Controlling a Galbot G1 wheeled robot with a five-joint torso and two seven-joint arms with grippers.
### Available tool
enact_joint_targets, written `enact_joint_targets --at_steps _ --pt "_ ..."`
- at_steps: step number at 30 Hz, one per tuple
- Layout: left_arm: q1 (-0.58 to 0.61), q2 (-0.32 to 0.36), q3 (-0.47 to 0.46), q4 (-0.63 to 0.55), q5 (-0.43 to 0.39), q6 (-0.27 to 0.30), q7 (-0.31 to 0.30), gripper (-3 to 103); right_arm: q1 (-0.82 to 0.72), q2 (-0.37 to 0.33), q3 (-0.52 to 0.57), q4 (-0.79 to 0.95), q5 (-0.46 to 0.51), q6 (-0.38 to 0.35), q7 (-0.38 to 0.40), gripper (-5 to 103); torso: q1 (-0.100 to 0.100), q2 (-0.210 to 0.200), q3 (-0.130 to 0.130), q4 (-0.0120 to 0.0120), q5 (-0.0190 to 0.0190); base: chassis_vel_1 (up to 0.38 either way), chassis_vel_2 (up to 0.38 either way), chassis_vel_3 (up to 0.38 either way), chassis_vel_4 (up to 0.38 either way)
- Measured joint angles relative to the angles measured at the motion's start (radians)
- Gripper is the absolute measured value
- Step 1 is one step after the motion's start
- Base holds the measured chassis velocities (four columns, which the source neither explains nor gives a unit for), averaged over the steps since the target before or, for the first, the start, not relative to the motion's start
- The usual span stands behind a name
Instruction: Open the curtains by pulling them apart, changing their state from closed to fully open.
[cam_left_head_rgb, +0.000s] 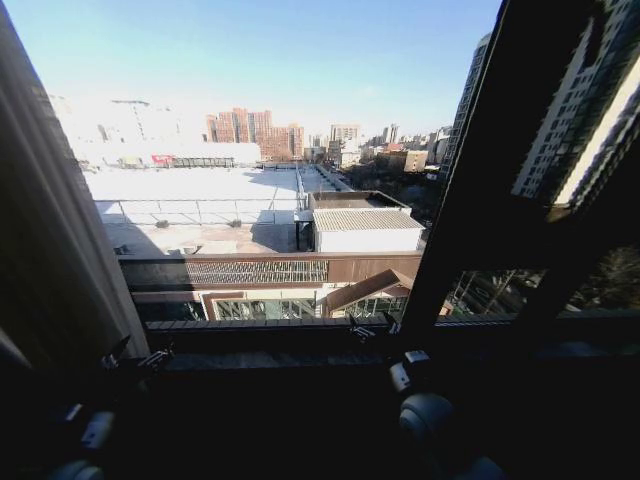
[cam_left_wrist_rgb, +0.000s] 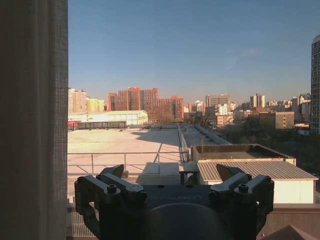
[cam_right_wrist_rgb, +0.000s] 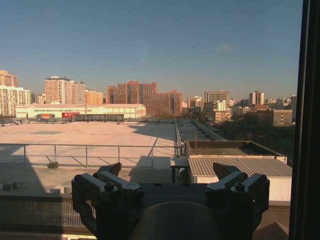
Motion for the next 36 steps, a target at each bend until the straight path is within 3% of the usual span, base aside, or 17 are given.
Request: enact_joint_targets --at_steps 11,36 --pt "-0.032 -0.002 0.001 0.008 0.001 0.005 0.005 100 -0.026 0.019 0.080 -0.017 -0.042 0.002 0.019 100 0.000 0.000 0.000 -0.0004 0.0003 -0.202 -0.191 0.183 0.181" --pt "-0.033 -0.001 0.001 0.023 -0.014 0.005 0.007 100 0.011 0.005 0.181 -0.126 -0.024 0.012 0.011 100 0.000 0.000 0.000 -0.0003 0.0002 -0.351 -0.343 0.344 0.348"
